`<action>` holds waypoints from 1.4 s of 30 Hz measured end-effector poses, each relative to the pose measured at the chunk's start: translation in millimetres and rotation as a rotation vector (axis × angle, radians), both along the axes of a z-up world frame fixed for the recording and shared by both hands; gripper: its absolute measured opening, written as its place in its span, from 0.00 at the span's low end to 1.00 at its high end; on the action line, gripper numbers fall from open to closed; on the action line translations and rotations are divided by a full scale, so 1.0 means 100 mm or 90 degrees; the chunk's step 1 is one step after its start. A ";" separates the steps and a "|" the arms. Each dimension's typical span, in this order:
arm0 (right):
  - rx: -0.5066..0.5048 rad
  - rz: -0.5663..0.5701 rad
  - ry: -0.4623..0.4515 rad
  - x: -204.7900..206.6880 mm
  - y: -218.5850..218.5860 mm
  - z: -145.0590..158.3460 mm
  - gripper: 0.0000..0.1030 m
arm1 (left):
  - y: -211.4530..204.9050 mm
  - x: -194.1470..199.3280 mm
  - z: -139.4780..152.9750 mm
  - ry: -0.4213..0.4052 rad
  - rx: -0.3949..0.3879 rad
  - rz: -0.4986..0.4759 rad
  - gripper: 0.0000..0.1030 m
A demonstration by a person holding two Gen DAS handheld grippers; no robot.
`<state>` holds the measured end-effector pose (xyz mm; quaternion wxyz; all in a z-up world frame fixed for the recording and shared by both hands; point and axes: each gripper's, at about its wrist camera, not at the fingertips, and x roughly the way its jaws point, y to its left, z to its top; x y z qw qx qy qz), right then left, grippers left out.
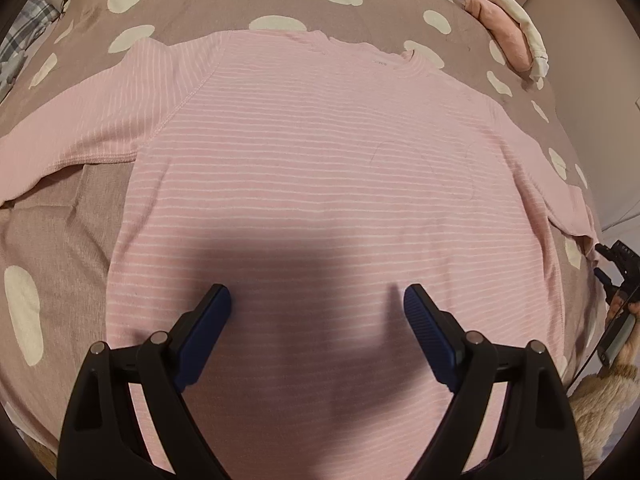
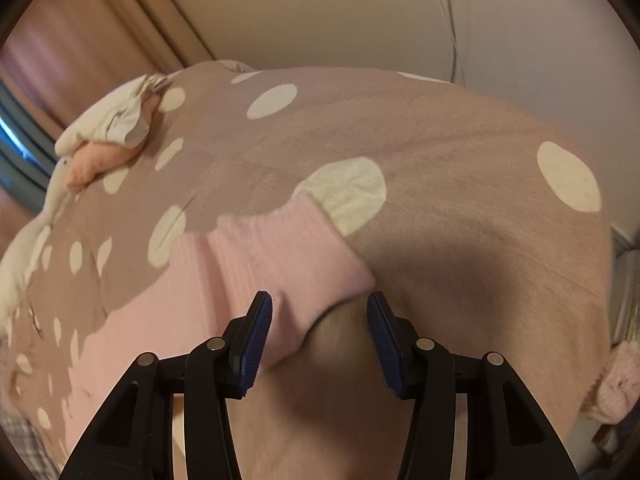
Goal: Fold small clothes
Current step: 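Move the right tool to a pink sleeve cuff and grasp it, then lift the sleeve with the right tool, lay it across the shirt body, release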
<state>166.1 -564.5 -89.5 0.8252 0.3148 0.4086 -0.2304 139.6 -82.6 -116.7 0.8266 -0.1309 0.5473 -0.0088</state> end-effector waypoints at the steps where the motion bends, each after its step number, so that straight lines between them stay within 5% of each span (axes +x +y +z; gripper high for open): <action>1: 0.005 0.016 0.003 0.00 0.06 -0.01 0.50 | 0.00 0.00 0.00 0.001 -0.001 0.001 0.85; 5: 0.054 0.055 -0.016 0.10 0.14 -0.11 0.50 | 0.00 0.00 0.01 0.002 -0.006 0.009 0.85; 12: 0.035 0.020 -0.023 0.30 0.04 -0.17 0.49 | 0.00 -0.01 0.07 -0.010 -0.011 0.007 0.85; 14: 0.002 0.011 -0.005 0.33 0.04 -0.15 0.23 | 0.01 0.00 0.09 -0.013 -0.010 0.011 0.83; 17: -0.037 0.012 0.007 0.36 0.03 -0.10 0.07 | 0.05 0.00 0.14 -0.022 -0.012 0.016 0.81; 29: -0.174 0.092 -0.101 0.38 0.47 0.99 0.07 | 0.32 -0.10 0.51 -0.102 0.001 0.054 0.81; 42: -0.245 0.319 -0.226 0.48 1.93 1.82 0.07 | 0.83 -0.39 0.89 -0.183 0.006 0.122 0.81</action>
